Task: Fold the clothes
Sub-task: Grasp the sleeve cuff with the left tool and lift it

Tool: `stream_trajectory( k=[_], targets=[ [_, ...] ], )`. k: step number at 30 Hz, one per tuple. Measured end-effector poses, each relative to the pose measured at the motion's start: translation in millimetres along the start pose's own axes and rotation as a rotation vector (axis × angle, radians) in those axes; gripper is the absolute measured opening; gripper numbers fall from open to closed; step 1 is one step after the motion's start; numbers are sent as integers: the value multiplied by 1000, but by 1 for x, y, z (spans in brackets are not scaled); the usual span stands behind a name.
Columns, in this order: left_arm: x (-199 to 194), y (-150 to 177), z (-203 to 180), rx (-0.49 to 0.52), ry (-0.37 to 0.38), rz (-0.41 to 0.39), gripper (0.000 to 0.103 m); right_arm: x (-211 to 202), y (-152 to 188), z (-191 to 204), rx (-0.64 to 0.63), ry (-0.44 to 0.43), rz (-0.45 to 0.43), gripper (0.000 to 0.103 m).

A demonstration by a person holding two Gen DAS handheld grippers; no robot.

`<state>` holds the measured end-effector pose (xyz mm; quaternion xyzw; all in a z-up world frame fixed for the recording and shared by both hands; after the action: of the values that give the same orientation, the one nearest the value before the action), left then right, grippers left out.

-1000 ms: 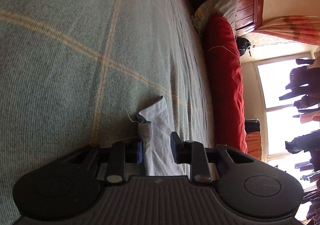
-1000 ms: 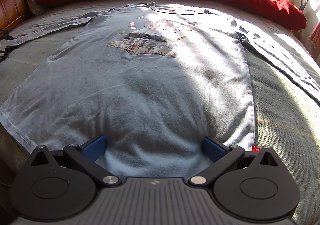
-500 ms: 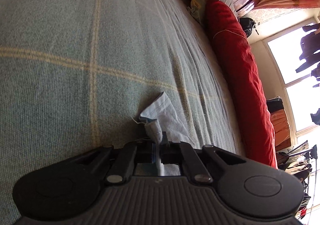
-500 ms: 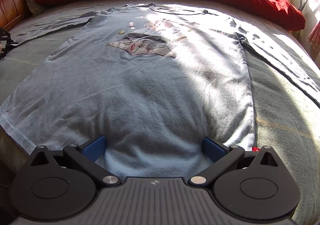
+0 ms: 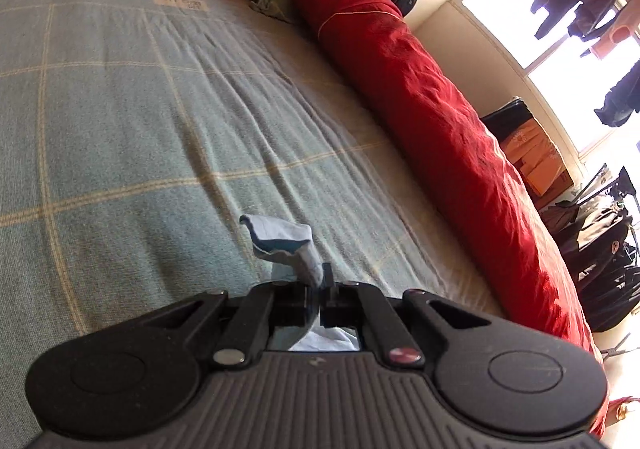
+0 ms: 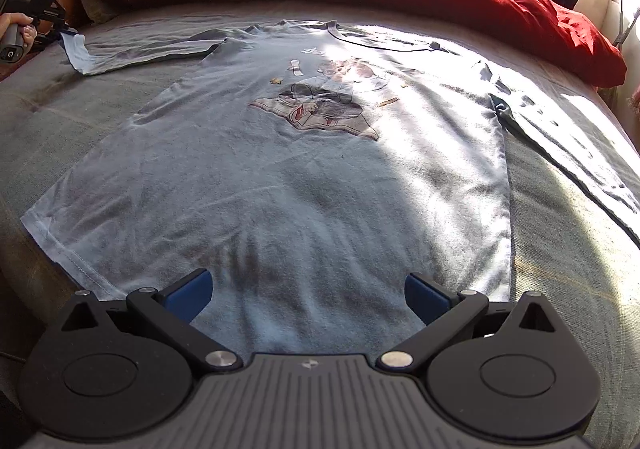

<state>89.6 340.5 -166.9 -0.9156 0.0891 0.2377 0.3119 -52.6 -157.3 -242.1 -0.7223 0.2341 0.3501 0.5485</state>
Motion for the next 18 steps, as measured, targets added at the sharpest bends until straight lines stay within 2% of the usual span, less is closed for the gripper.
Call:
stream_trajectory(
  k=[8,18],
  targets=[
    [11,18,-102,175,75,67,1,-16,8,-8,15,-32,-29,103],
    [21,70,-211,340,174,148,1,-30,17,-24,61,-57,-70,103]
  ],
)
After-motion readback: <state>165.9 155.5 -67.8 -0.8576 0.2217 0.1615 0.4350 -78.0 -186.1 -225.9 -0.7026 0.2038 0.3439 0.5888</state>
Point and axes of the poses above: each gripper's, at about its wrist camera, not at the fingertips, and x roughly the way its jaws point, z to its left, y to its underside, the point moved 4 cm from there along x, roughly the way its jaws point, and after that the axes turned 12 degrees about y, right-handed, at the moved point
